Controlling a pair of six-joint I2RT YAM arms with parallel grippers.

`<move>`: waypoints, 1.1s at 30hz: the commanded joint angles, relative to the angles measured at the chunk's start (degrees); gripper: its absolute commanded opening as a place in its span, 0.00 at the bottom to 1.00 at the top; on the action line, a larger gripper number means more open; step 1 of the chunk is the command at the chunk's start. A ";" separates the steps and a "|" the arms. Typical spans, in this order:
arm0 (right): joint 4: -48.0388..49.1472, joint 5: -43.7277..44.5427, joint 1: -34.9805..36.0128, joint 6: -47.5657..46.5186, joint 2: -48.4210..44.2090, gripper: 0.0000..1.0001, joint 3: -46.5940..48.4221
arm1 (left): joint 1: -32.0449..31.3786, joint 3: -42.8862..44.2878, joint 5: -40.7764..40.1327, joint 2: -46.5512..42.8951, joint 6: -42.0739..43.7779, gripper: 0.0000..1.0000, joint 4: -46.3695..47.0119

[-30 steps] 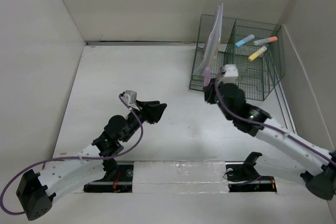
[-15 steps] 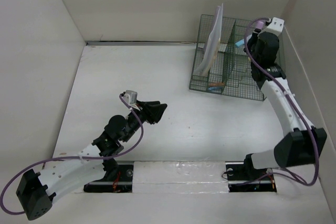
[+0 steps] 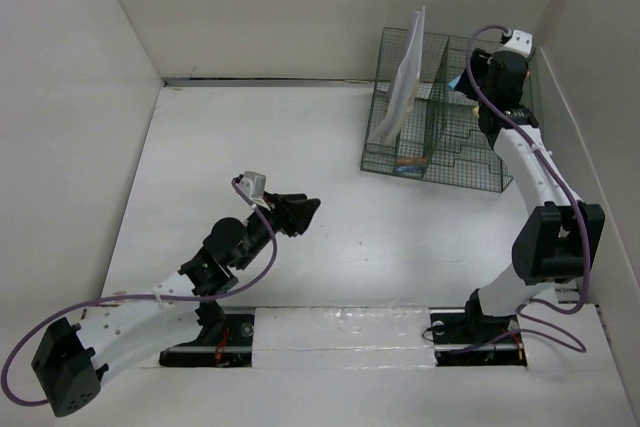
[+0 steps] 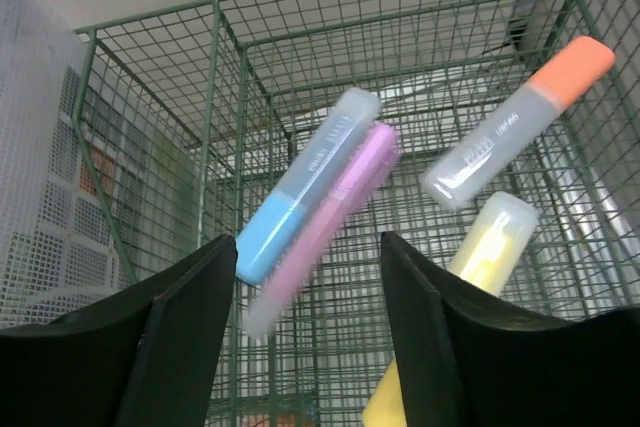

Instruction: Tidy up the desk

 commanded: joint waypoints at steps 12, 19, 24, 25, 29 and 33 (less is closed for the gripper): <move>11.89 -6.67 8.33 2.26 -29.27 0.99 -15.68 | 0.23 4.09 6.27 6.50 1.49 0.44 4.09; 15.42 -20.11 22.57 -1.52 -48.79 1.00 -32.74 | 0.23 3.65 6.10 6.68 1.14 0.45 5.94; 9.80 -32.60 30.30 -4.42 -57.76 1.00 -39.41 | 0.23 4.53 4.43 5.80 -0.09 0.45 5.33; 6.92 -34.44 32.58 -4.95 -59.69 1.00 -40.04 | 0.23 4.88 3.74 4.58 -0.62 0.45 4.63; 1.53 -34.20 36.90 -3.99 -64.27 1.00 -44.96 | 0.23 5.58 1.62 0.71 -2.11 0.45 1.90; -0.40 -32.88 38.84 -2.23 -70.86 1.00 -49.18 | 0.23 5.58 -0.31 -3.95 -4.22 0.45 -1.87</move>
